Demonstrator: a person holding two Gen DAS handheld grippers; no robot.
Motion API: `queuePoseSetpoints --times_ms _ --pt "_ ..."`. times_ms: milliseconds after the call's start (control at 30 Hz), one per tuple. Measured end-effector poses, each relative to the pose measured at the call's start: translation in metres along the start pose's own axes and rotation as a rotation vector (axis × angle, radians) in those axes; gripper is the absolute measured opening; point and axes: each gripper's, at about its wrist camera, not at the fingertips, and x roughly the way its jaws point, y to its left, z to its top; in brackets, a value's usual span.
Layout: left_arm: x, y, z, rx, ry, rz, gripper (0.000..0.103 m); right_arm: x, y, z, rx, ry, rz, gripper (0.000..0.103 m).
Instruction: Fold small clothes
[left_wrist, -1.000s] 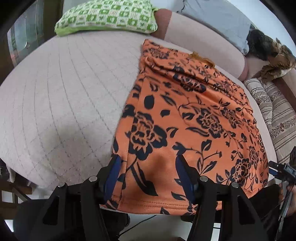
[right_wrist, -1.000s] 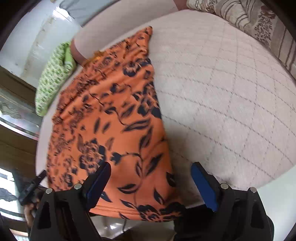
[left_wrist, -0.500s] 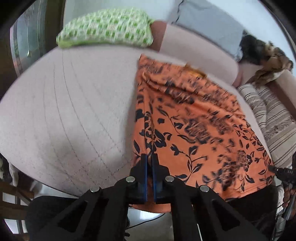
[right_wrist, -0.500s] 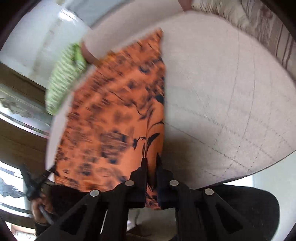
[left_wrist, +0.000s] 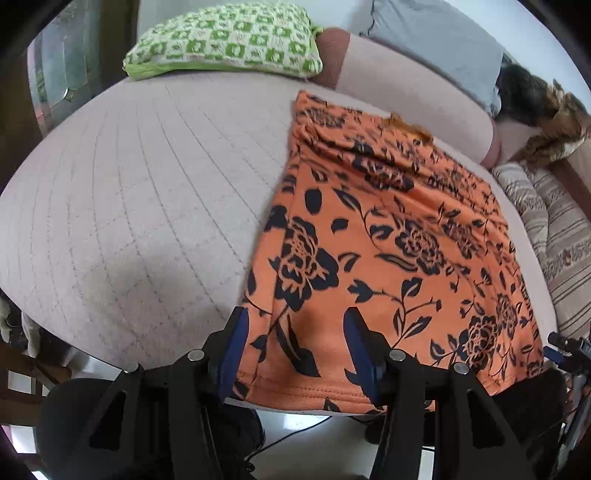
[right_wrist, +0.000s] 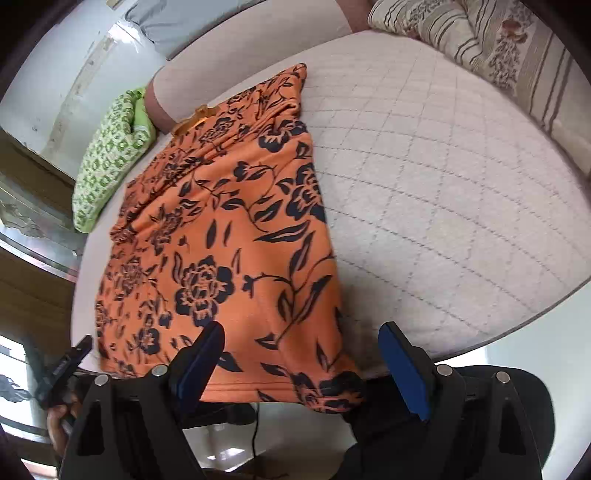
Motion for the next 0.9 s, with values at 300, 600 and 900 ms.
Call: queuePoseSetpoints --times_ms 300,600,900 --pt "0.017 -0.007 -0.008 0.053 0.069 0.02 0.004 0.025 0.0 -0.003 0.011 0.09 0.064 0.014" --pt "0.014 -0.001 -0.008 0.025 0.091 0.029 0.02 0.004 0.007 0.007 0.021 0.025 0.051 0.03" --pt "0.012 -0.006 -0.008 0.031 0.064 0.036 0.067 0.025 0.001 -0.003 0.032 0.075 0.04 0.071"
